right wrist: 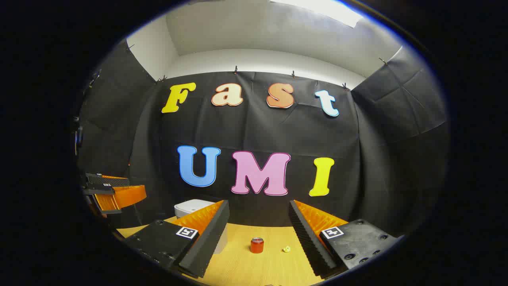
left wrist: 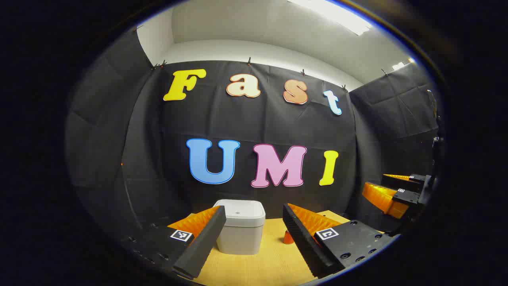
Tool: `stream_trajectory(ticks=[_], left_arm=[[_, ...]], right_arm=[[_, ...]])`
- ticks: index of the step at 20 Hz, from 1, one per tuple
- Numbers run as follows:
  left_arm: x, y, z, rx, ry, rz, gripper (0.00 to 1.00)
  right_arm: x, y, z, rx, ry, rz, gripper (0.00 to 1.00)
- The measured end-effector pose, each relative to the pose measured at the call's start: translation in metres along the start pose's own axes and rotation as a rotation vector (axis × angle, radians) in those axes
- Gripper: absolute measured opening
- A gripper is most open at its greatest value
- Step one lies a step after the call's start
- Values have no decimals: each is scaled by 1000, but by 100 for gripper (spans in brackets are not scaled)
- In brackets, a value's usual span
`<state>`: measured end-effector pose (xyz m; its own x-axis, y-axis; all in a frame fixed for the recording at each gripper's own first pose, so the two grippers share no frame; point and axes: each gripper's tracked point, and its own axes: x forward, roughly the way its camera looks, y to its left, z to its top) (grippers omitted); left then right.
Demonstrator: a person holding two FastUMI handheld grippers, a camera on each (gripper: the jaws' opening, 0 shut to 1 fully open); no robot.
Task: Press the lid of the desktop garbage bin to open it, pick up the crumpled paper on the desktop and throw it into the bin, then pick up the pop can on the desktop and drop it into the bin, and finally close the garbage bin lid.
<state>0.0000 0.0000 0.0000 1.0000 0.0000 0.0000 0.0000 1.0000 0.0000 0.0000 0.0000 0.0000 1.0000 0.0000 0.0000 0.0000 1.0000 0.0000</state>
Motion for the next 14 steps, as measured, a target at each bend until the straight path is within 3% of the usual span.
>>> stream_trajectory(ticks=[5,6,7,14], left_arm=[[31,-9,8,-2,3,-11,97],[35,-12,6,-2,5,-15,97],[40,-15,5,-2,5,-18,97],[64,-31,-8,-5,30,-43,97]], right_arm=[[28,-18,6,13,-14,-20,96],[33,-23,5,6,-18,-25,87],[37,-26,2,5,-13,-23,96],[54,-39,-1,14,-18,-33,96]])
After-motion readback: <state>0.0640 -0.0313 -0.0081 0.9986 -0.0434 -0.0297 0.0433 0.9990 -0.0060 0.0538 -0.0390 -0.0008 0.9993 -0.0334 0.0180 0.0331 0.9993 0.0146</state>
